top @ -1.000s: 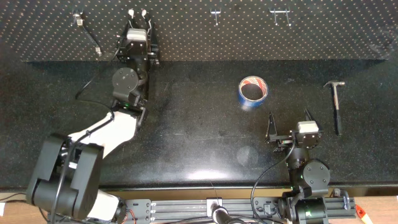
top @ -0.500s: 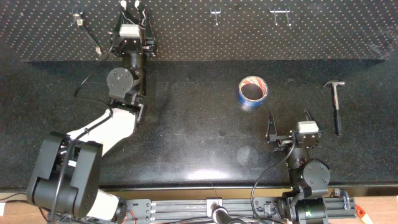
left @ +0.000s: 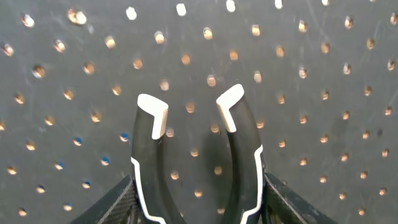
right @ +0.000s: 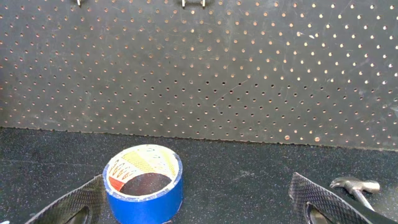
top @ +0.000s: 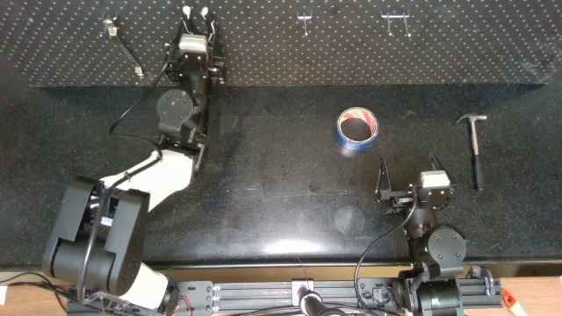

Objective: Place Tools Onto Pegboard

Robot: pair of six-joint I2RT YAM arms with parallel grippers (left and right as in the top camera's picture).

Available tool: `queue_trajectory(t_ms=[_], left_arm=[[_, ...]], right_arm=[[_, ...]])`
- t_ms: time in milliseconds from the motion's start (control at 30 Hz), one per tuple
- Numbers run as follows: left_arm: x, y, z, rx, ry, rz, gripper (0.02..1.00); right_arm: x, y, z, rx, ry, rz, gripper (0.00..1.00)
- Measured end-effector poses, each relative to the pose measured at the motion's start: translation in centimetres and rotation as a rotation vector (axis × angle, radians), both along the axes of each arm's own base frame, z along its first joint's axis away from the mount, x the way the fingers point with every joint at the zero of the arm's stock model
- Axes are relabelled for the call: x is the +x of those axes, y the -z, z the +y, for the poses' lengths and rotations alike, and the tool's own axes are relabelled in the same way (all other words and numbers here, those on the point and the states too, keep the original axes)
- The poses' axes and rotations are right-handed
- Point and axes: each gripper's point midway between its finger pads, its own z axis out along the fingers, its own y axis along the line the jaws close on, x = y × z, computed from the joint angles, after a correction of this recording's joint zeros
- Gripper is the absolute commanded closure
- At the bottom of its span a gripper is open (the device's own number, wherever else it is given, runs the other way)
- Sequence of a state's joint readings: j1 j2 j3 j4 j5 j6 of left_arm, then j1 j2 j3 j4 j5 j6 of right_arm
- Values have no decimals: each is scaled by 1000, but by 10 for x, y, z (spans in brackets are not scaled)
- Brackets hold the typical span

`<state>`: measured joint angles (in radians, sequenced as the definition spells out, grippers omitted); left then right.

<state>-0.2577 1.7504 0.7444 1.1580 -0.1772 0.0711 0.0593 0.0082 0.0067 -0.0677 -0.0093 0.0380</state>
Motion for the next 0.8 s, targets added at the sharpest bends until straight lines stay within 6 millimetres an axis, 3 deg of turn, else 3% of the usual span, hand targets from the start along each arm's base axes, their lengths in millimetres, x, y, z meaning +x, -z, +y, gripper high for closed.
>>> queue_trajectory(t_ms=[33, 133, 167, 200, 233, 267, 467, 533, 600, 667, 800], left_arm=[[1, 5, -1, 6, 2, 21, 989], [3, 17, -1, 19, 4, 72, 735], [3, 22, -2, 25, 7, 91, 557], [3, 25, -3, 28, 11, 101, 299], [3, 24, -3, 28, 14, 100, 130], [3, 24, -4, 37, 17, 98, 38], [1, 11, -5, 34, 25, 90, 25], [-12, -3, -1, 51, 26, 156, 23], [-40, -30, 5, 66, 29, 214, 23], [-81, -55, 20, 77, 23, 264, 23], [-149, -110, 61, 51, -1, 178, 23]], right_arm=[[0, 0, 0, 0, 0, 0, 45], [0, 0, 0, 0, 0, 0, 45], [0, 0, 0, 0, 0, 0, 45], [0, 0, 0, 0, 0, 0, 45], [0, 0, 0, 0, 0, 0, 45], [0, 0, 0, 0, 0, 0, 45], [0, 0, 0, 0, 0, 0, 45], [0, 0, 0, 0, 0, 0, 45], [0, 0, 0, 0, 0, -1, 45], [0, 0, 0, 0, 0, 0, 45], [0, 0, 0, 0, 0, 0, 45]])
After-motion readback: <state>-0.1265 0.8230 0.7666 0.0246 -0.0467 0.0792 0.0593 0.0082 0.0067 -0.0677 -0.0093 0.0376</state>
